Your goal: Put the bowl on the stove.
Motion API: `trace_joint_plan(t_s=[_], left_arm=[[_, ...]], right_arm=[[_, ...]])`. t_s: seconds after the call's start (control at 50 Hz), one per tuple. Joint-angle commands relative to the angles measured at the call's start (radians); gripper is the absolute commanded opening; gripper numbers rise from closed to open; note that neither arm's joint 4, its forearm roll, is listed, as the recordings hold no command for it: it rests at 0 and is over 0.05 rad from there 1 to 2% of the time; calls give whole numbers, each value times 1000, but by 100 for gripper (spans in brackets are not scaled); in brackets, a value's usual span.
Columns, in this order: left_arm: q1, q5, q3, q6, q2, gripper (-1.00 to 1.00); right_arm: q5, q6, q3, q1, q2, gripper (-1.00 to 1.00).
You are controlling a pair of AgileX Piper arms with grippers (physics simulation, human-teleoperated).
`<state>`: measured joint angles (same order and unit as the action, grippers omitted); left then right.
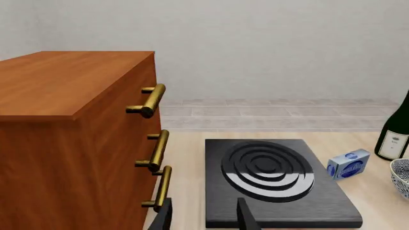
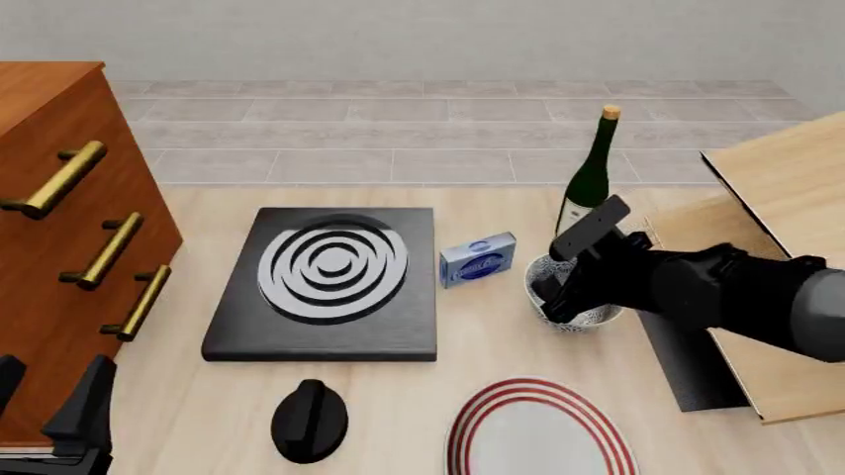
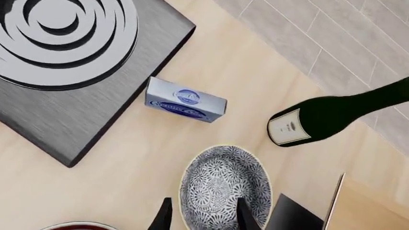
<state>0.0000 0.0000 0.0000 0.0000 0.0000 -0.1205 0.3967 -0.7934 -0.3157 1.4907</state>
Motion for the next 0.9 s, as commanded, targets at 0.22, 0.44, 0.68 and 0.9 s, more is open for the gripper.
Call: trace_joint_plan(t_s=[0.22, 0.44, 0.68, 0.9], left_arm=[[0, 0, 0, 0, 0, 100], [0, 0, 0, 0, 0, 100], [0, 0, 0, 0, 0, 100], [0, 0, 0, 0, 0, 100]], right_arm=[[27, -6, -22, -11, 91, 100], [58, -16, -18, -12, 136, 100], [81, -19, -21, -14, 181, 100], [99, -18, -20, -11, 211, 100]])
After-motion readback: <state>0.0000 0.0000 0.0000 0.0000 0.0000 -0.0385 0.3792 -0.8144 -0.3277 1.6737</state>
